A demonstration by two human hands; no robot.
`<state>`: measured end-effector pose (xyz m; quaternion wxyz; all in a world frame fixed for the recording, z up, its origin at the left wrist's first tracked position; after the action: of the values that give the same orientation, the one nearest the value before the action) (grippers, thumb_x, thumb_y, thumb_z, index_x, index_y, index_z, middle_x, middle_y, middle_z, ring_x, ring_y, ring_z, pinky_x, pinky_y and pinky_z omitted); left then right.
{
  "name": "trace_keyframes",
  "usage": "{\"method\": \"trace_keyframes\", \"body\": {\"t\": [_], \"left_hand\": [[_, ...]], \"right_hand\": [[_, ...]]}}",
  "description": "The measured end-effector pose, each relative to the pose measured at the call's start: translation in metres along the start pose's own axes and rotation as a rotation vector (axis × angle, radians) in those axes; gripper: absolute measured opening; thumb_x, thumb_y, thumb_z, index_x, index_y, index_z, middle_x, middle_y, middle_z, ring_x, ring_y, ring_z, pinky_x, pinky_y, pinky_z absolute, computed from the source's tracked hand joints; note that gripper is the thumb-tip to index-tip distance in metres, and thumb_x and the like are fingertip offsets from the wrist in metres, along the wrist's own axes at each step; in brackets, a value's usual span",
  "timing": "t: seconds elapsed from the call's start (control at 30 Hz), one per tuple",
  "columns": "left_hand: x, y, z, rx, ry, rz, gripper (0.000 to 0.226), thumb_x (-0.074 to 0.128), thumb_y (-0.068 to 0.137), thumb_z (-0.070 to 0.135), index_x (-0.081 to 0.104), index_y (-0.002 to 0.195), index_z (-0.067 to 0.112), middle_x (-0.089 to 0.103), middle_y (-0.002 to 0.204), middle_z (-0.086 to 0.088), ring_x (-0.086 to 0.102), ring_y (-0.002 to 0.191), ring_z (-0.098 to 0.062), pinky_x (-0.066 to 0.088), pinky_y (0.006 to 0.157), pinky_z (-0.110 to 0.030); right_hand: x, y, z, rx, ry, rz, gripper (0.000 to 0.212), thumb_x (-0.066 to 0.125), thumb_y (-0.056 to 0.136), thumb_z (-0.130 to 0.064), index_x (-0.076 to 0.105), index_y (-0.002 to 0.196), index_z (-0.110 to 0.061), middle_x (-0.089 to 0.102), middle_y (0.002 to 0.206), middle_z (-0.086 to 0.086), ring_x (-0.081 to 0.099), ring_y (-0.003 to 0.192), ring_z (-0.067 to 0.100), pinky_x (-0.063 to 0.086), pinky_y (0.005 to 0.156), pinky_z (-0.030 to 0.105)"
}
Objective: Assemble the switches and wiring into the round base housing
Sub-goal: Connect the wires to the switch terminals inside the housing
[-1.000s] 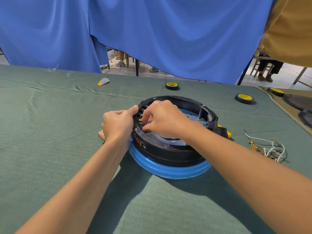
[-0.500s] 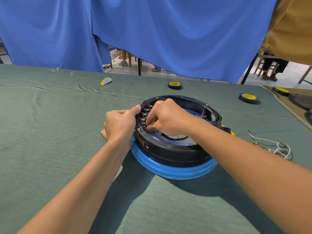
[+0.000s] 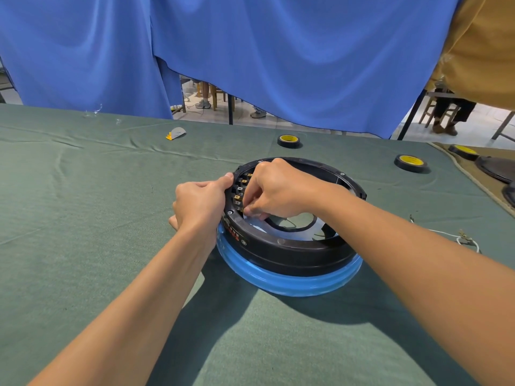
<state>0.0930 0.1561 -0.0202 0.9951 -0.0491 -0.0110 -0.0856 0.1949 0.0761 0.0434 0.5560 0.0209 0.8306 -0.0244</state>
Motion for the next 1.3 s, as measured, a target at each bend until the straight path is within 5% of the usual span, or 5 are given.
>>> {"method": "trace_keyframes", "body": {"t": [0.47, 0.7, 1.0, 1.1, 1.3], "left_hand": [[0.003, -0.011, -0.01, -0.151, -0.159, 0.028, 0.021, 0.082, 0.072, 0.029, 0.072, 0.071, 0.01, 0.074, 0.084, -0.015, 0.072, 0.082, -0.033, 0.058, 0.083, -0.052], [-0.001, -0.022, 0.0, -0.051, -0.009, -0.033, 0.044, 0.071, 0.07, 0.044, 0.072, 0.077, 0.0, 0.072, 0.087, -0.024, 0.069, 0.092, -0.041, 0.051, 0.094, -0.055], [-0.011, -0.053, 0.008, 0.232, 0.09, -0.08, 0.012, 0.063, 0.071, 0.04, 0.074, 0.071, 0.044, 0.075, 0.075, 0.007, 0.071, 0.089, -0.024, 0.054, 0.089, -0.05], [-0.012, -0.057, 0.009, 0.264, 0.092, -0.039, 0.024, 0.062, 0.073, 0.041, 0.063, 0.057, 0.059, 0.066, 0.06, 0.021, 0.064, 0.073, -0.011, 0.052, 0.088, -0.046], [-0.014, -0.05, 0.002, 0.29, 0.096, -0.001, 0.037, 0.068, 0.087, 0.026, 0.064, 0.054, 0.043, 0.059, 0.056, 0.036, 0.057, 0.06, 0.016, 0.05, 0.079, -0.032]], "right_hand": [[0.005, 0.004, -0.006, 0.015, -0.074, 0.099, 0.02, 0.066, 0.085, -0.01, 0.067, 0.065, -0.015, 0.061, 0.065, 0.004, 0.057, 0.067, 0.022, 0.05, 0.06, 0.032], [0.003, 0.001, 0.004, -0.021, 0.001, 0.064, 0.006, 0.074, 0.084, -0.022, 0.078, 0.088, -0.018, 0.064, 0.073, -0.009, 0.058, 0.071, 0.005, 0.042, 0.06, 0.018], [0.002, 0.005, 0.001, -0.037, -0.038, 0.001, 0.007, 0.074, 0.084, -0.022, 0.075, 0.078, -0.024, 0.063, 0.066, -0.01, 0.059, 0.067, 0.009, 0.045, 0.058, 0.023], [0.0, 0.007, -0.001, -0.033, -0.075, -0.019, 0.013, 0.074, 0.084, -0.02, 0.073, 0.074, -0.027, 0.065, 0.066, -0.007, 0.063, 0.069, 0.013, 0.056, 0.062, 0.031], [-0.002, 0.011, -0.001, -0.026, -0.091, -0.063, 0.03, 0.072, 0.083, -0.012, 0.066, 0.062, -0.032, 0.062, 0.061, -0.015, 0.064, 0.061, 0.005, 0.043, 0.05, 0.016]]}}
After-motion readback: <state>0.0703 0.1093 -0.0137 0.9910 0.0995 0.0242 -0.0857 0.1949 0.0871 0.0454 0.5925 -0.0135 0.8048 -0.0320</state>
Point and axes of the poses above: each hand's wrist, its own y-axis towards the middle knuckle, its own x-axis out of the palm, z = x × y, the point moved 6 cm from there along y, towards the middle knuckle
